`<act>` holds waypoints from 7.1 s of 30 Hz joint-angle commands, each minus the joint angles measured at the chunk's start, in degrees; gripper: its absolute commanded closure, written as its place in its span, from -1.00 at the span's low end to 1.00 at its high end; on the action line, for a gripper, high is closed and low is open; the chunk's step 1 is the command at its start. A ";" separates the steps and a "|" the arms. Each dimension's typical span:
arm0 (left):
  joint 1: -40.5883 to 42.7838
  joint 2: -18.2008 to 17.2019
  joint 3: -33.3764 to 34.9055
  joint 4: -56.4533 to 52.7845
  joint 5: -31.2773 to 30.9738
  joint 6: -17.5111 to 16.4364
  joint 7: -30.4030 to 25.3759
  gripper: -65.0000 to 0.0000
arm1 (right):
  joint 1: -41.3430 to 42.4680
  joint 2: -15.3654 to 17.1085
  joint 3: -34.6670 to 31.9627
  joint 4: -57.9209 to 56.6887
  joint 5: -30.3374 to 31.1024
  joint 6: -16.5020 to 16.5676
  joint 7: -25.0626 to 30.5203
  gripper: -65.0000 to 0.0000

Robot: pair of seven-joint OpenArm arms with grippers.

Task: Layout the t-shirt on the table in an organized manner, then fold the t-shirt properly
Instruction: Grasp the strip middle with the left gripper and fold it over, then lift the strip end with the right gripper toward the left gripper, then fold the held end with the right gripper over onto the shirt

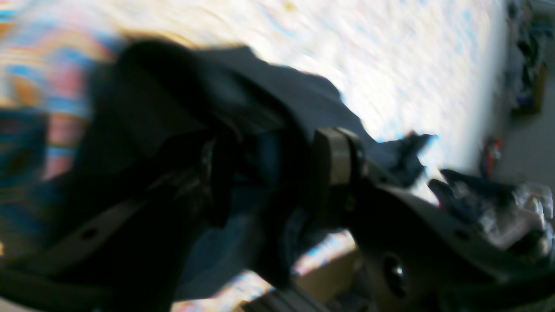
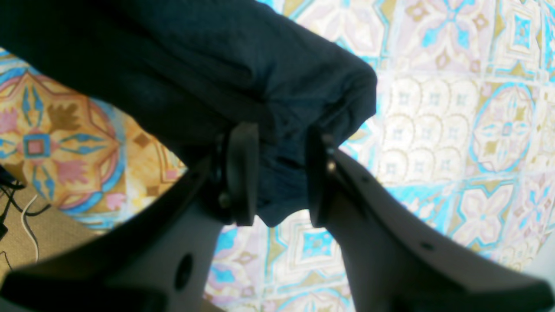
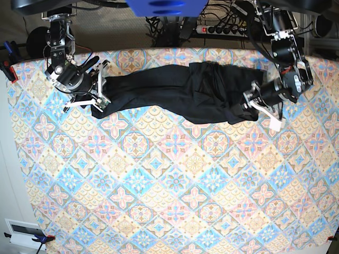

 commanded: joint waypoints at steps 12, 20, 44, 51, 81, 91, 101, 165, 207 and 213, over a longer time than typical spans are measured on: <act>3.89 1.08 15.14 6.67 -6.78 -0.38 1.01 0.20 | 0.66 0.62 0.47 1.05 0.44 -0.12 0.76 0.46; 3.28 -1.64 -3.24 8.43 -8.36 -0.38 0.93 0.35 | 0.66 0.62 0.47 1.05 0.44 -0.12 0.76 0.46; -6.04 -2.08 7.40 -12.76 -7.83 -0.55 -2.33 0.36 | 0.57 0.62 0.29 1.14 0.44 -0.12 0.76 0.46; -2.96 -2.00 10.39 -2.30 -10.12 -0.38 -1.54 0.36 | 0.57 0.62 0.29 0.96 0.44 -0.12 0.76 0.46; -3.75 -5.69 24.63 -5.81 8.43 -0.38 -3.38 0.36 | 2.33 -0.17 0.03 0.96 0.44 -0.12 0.32 0.46; -5.34 -3.84 24.02 -10.47 11.16 -0.29 -15.16 0.36 | 2.15 -0.52 0.03 0.96 0.44 -0.12 0.23 0.46; 0.11 -2.35 12.06 1.04 5.35 -0.46 -11.21 0.36 | 2.41 -1.05 2.58 -0.27 0.61 -0.12 -0.47 0.45; 5.39 -2.26 4.76 5.09 -3.00 -0.55 -10.68 0.36 | 11.03 -9.84 19.90 -29.72 34.19 -0.12 -11.72 1.00; 6.62 -0.85 8.54 -1.24 3.51 -0.29 -10.85 0.38 | 21.23 -15.29 18.31 -13.10 34.90 -0.12 -12.25 1.00; 6.44 -0.68 8.54 -1.33 3.60 -0.29 -10.85 0.60 | 21.05 -21.00 13.30 -12.14 34.90 -0.12 -12.08 1.00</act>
